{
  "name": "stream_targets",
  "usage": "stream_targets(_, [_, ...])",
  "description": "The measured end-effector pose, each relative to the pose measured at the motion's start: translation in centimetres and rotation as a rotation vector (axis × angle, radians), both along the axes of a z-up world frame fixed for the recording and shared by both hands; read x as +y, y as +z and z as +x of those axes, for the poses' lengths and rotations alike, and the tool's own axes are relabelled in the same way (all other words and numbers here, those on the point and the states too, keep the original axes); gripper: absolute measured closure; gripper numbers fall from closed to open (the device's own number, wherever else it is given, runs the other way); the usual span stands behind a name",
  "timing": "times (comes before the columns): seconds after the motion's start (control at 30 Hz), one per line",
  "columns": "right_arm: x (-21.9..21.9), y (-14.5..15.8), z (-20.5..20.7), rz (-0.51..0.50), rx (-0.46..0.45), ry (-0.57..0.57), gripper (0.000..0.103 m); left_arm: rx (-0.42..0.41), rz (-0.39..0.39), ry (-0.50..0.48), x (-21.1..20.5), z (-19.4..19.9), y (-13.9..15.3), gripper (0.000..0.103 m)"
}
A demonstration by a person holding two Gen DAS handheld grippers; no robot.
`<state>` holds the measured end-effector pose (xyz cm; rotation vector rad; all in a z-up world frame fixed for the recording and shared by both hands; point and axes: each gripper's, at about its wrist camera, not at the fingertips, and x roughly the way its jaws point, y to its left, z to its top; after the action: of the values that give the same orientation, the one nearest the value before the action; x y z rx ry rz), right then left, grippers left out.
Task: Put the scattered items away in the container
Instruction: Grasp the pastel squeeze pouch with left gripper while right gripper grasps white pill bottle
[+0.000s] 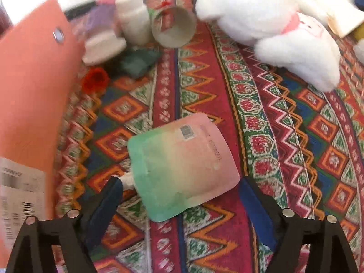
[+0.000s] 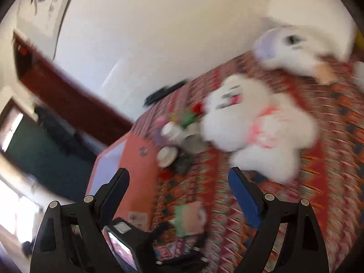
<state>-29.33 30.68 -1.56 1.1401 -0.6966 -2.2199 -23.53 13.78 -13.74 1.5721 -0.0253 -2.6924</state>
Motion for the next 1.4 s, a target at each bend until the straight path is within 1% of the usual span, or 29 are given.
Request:
stream_targets(0.03, [-1.4, -0.3, -1.4, 0.032, -0.010, 0.030, 0.012, 0.017, 0.008, 0.004, 0.1, 0.0, -0.1, 0.006])
stream_targets(0.13, [-5.3, -0.4, -5.3, 0.166, 0.006, 0.103, 0.012, 0.056, -0.023, -0.012, 1.1, -0.3, -0.2, 0.007])
stream_targets(0.17, [-6.8, -0.2, -6.5, 0.231, 0.039, 0.135, 0.012, 0.068, -0.041, -0.037, 1.5, -0.3, -0.3, 0.014])
stream_targets(0.23, [-10.4, 0.2, -8.3, 0.373, 0.116, 0.240, 0.012, 0.092, -0.081, -0.083, 2.4, -0.2, -0.2, 0.024])
stream_targets(0.3, [-13.2, 0.0, -9.5, 0.462, 0.153, 0.336, 0.012, 0.112, -0.125, -0.111, 3.0, 0.2, -0.1, 0.024])
stream_targets(0.33, [-14.7, -0.3, -10.3, 0.498, 0.163, 0.373, 0.012, 0.119, -0.135, -0.131, 3.3, 0.4, -0.1, 0.037])
stream_targets(0.37, [-15.9, -0.7, -11.0, 0.525, 0.168, 0.388, 0.012, 0.124, -0.146, -0.154, 3.8, 0.5, -0.1, 0.048])
stream_targets(0.43, [-18.2, -1.6, -12.4, 0.583, 0.182, 0.394, 0.012, 0.141, -0.197, -0.186, 4.7, 0.6, 0.1, 0.056])
stream_targets(0.47, [-19.2, -2.2, -13.1, 0.607, 0.182, 0.401, 0.013, 0.143, -0.218, -0.201, 5.1, 0.8, 0.1, 0.058])
stream_targets(0.5, [-20.2, -2.9, -13.8, 0.628, 0.176, 0.413, 0.017, 0.142, -0.226, -0.207, 5.2, 0.8, 0.1, 0.058])
stream_targets(0.53, [-20.9, -3.6, -14.3, 0.646, 0.153, 0.432, 0.025, 0.140, -0.228, -0.209, 5.2, 0.6, 0.1, 0.058])
stream_targets(0.57, [-21.5, -4.5, -14.8, 0.672, 0.111, 0.455, 0.051, 0.137, -0.228, -0.212, 5.2, 0.2, 0.1, 0.058])
stream_targets(0.6, [-21.8, -5.3, -15.1, 0.708, 0.081, 0.461, 0.059, 0.131, -0.233, -0.221, 5.3, 0.0, 0.1, 0.058])
stream_targets(0.63, [-21.7, -5.5, -15.0, 0.726, 0.074, 0.456, 0.059, 0.134, -0.239, -0.225, 5.3, 0.1, 0.2, 0.054])
stream_targets(0.67, [-21.2, -5.2, -14.7, 0.705, 0.078, 0.458, 0.060, 0.141, -0.238, -0.220, 5.2, 0.2, 0.2, 0.045])
stream_targets(0.7, [-20.5, -4.6, -14.3, 0.676, 0.082, 0.459, 0.060, 0.145, -0.240, -0.208, 5.0, 0.1, 0.2, 0.039])
stream_targets(0.73, [-19.5, -3.8, -13.8, 0.644, 0.090, 0.449, 0.060, 0.149, -0.249, -0.183, 4.6, -0.1, 0.1, 0.027])
stream_targets(0.77, [-18.1, -2.5, -13.0, 0.604, 0.106, 0.427, 0.060, 0.150, -0.250, -0.156, 4.2, -0.2, 0.1, 0.018])
stream_targets(0.83, [-14.6, 0.1, -11.0, 0.530, 0.143, 0.363, 0.060, 0.135, -0.205, -0.124, 3.6, -0.3, 0.3, 0.011])
stream_targets(0.9, [-10.1, 2.8, -8.2, 0.473, 0.189, 0.254, 0.060, 0.097, -0.124, -0.079, 2.9, -0.8, 0.3, 0.009])
stream_targets(1.0, [-3.1, 5.1, -2.1, 0.388, 0.242, 0.089, 0.059, 0.031, 0.015, -0.010, 1.6, -1.6, -0.4, 0.004])
stream_targets(1.03, [-1.4, 5.4, -0.1, 0.357, 0.251, 0.057, 0.059, 0.014, 0.032, 0.003, 1.4, -2.0, -0.7, 0.001])
stream_targets(1.1, [2.0, 5.3, 4.1, 0.282, 0.255, 0.001, 0.059, 0.024, 0.012, 0.004, 1.5, -2.7, -0.9, 0.000])
stream_targets(1.13, [3.0, 5.1, 5.2, 0.266, 0.239, -0.016, 0.059, 0.026, 0.004, -0.002, 1.7, -3.1, -0.9, 0.000])
stream_targets(1.17, [3.9, 4.9, 6.4, 0.260, 0.224, -0.036, 0.059, 0.027, 0.005, -0.006, 1.7, -3.5, -1.0, 0.000])
stream_targets(1.23, [4.7, 4.6, 8.1, 0.260, 0.228, -0.053, 0.059, 0.035, 0.021, -0.011, 1.5, -4.0, -1.2, 0.001])
stream_targets(1.27, [5.0, 4.4, 8.8, 0.256, 0.229, -0.048, 0.060, 0.040, 0.019, -0.027, 1.5, -4.0, -1.2, 0.006])
stream_targets(1.33, [5.4, 3.8, 9.0, 0.253, 0.209, -0.040, 0.060, 0.057, -0.002, -0.074, 2.1, -3.8, -0.8, 0.022])
stream_targets(1.4, [5.5, 3.3, 8.8, 0.251, 0.191, -0.034, 0.061, 0.059, -0.030, -0.107, 2.5, -3.3, -0.4, 0.023])
